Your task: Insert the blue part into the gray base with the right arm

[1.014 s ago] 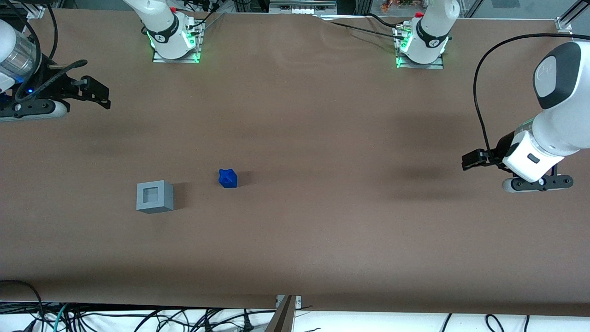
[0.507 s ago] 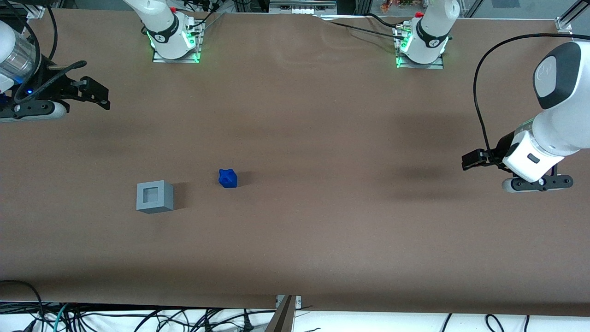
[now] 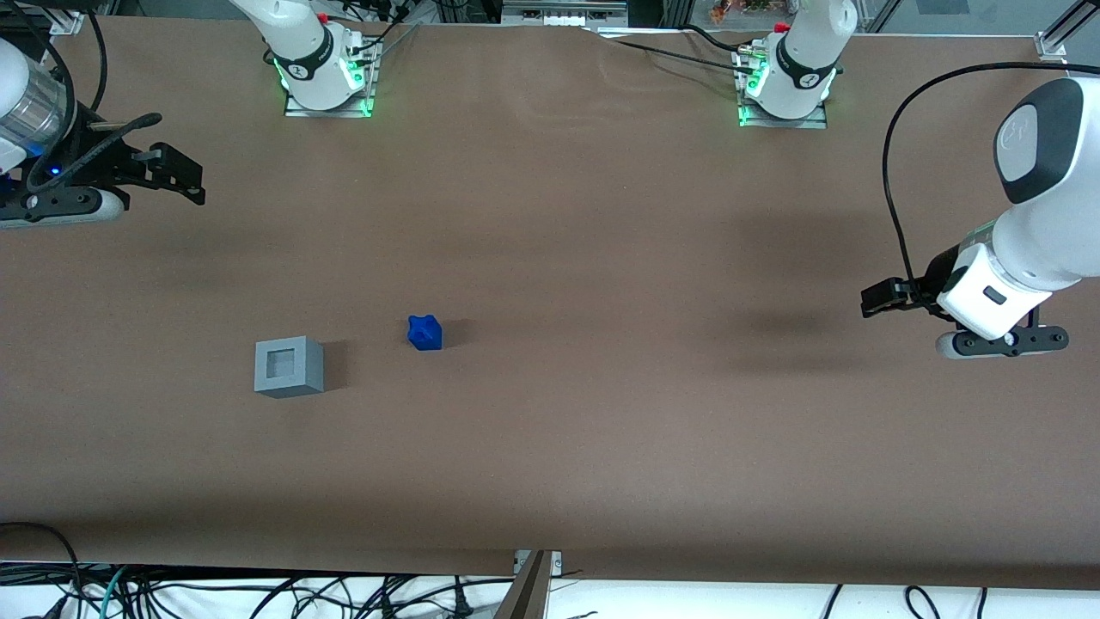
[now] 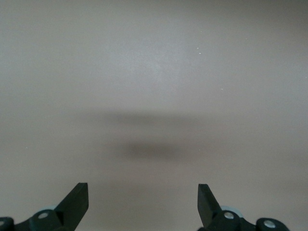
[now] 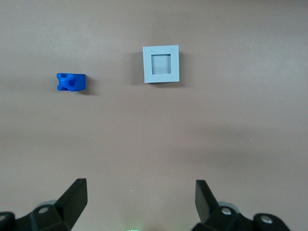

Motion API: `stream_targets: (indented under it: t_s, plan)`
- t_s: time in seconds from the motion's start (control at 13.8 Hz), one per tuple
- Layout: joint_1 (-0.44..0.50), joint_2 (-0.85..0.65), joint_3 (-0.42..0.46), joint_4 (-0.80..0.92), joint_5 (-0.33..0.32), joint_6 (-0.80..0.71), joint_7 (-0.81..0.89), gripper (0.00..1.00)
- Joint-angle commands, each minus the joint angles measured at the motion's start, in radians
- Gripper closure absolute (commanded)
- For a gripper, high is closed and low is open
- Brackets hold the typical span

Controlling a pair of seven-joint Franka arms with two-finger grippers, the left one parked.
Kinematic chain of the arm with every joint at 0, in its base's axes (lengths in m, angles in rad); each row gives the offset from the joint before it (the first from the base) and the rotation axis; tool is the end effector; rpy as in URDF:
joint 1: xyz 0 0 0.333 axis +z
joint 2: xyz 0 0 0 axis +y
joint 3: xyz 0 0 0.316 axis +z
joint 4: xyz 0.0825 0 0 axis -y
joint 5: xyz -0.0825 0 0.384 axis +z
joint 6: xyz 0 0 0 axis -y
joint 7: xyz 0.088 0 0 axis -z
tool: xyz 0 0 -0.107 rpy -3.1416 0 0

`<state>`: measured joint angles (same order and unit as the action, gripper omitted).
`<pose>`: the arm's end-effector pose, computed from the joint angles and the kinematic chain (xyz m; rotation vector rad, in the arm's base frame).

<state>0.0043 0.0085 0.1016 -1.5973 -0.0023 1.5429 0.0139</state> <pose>0.5499 0.0580 0.6050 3.1315 0.1442 -0.0982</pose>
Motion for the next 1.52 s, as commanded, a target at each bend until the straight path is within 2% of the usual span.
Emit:
stream_targets:
  t_s: [0.0, 1.45]
  plan:
    - [-0.014, 0.011, 0.012, 0.028, -0.005, -0.012, 0.000, 0.01]
    - [-0.015, 0.016, 0.012, 0.030, -0.010, 0.013, 0.000, 0.01]
